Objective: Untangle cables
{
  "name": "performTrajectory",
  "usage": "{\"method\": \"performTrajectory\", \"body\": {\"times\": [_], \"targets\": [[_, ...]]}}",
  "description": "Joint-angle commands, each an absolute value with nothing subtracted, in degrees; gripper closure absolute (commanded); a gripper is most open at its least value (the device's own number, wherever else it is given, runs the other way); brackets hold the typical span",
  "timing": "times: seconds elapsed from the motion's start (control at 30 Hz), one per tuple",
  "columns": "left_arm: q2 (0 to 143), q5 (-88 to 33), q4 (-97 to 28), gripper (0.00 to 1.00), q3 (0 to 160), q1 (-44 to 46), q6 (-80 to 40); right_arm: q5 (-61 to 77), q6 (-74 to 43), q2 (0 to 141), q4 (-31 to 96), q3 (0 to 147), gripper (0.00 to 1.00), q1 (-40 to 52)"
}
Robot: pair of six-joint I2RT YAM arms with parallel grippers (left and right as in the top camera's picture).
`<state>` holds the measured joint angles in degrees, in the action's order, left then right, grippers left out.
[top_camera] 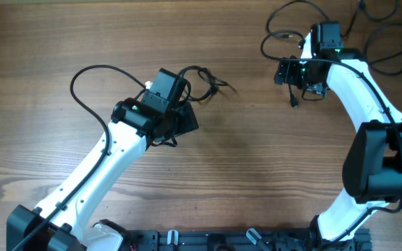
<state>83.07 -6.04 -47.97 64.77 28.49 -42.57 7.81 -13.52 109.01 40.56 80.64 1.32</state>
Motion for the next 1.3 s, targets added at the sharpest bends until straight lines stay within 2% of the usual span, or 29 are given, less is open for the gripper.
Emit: {"method": "performTrajectory", "body": {"times": [0.0, 0.03, 0.1, 0.13, 0.17, 0.27, 0.37, 0.47, 0.63, 0.73, 0.77, 0.8, 0.83, 0.9, 0.97, 1.13, 1.17, 1.23, 1.27], "targets": [[83.4, -6.5, -47.7, 0.44, 64.9, 28.5, -42.5, 5.1, -12.0, 109.7, 37.6, 80.1, 0.26, 2.4], [83.4, -6.5, -47.6, 0.45, 64.9, 28.5, -42.5, 5.2, -12.0, 110.2, 37.1, 80.1, 0.28, 2.7], [83.4, -6.5, -47.5, 0.45, 64.9, 28.5, -42.5, 5.4, -12.0, 111.9, 36.6, 80.1, 0.43, 3.5], [83.4, -6.5, -47.5, 0.45, 64.9, 28.5, -42.5, 5.6, -12.1, 112.6, 36.3, 80.1, 0.44, 3.7], [83.4, -6.5, -47.5, 0.44, 64.9, 28.5, -42.5, 5.6, -12.1, 113.4, 35.8, 80.1, 0.5, 3.9], [83.4, -6.5, -47.5, 0.44, 64.9, 28.5, -42.5, 5.6, -14.4, 114.2, 33.2, 80.1, 0.75, 4.0], [83.4, -6.5, -47.5, 0.44, 64.9, 28.5, -42.5, 5.6, -19.8, 114.2, 31.0, 82.3, 0.93, 3.9], [83.4, -6.5, -47.5, 0.44, 64.9, 28.5, -42.5, 7.3, -24.4, 114.1, 31.0, 87.0, 0.96, 3.9], [83.4, -6.5, -47.5, 0.44, 64.9, 28.5, -42.5, 9.3, -24.6, 114.1, 31.5, 91.1, 0.95, 3.8], [83.4, -6.5, -47.5, 0.44, 64.9, 28.5, -42.5, 8.6, -24.0, 114.1, 32.9, 91.1, 0.88, 3.8], [83.4, -6.5, -47.5, 0.44, 64.9, 28.5, -42.5, 8.6, -24.0, 114.2, 33.6, 91.1, 0.69, 3.8], [83.4, -6.5, -47.5, 0.44, 64.9, 28.5, -42.5, 8.6, -24.0, 114.2, 34.5, 91.0, 0.28, 3.8], [83.4, -6.5, -47.5, 0.44, 64.9, 28.5, -42.5, 9.0, -24.0, 114.2, 35.1, 91.0, 0.15, 3.8], [83.4, -6.5, -47.5, 0.44, 64.9, 28.5, -42.5, 11.7, -24.0, 114.2, 35.8, 91.0, 0.02, 3.8], [83.4, -6.5, -47.5, 0.44, 64.8, 28.5, -42.5, 24.9, -20.6, 114.2, 35.5, 91.0, 0.0, 3.9], [83.4, -6.5, -47.5, 0.38, 64.8, 28.5, -42.5, 27.1, -20.6, 114.2, 39.4, 91.0, 0.0, 5.0], [83.4, -6.5, -47.3, 0.35, 64.8, 28.5, -42.5, 27.1, -20.5, 114.2, 40.9, 91.0, 0.0, 5.6], [83.4, -6.5, -46.9, 0.22, 64.8, 27.9, -42.5, 27.1, -19.5, 114.2, 43.9, 91.0, 0.0, 7.5], [83.4, -6.5, -47.4, 0.21, 64.8, 26.8, -42.5, 27.1, -19.5, 114.2, 45.7, 91.0, 0.0, 9.0]]}}
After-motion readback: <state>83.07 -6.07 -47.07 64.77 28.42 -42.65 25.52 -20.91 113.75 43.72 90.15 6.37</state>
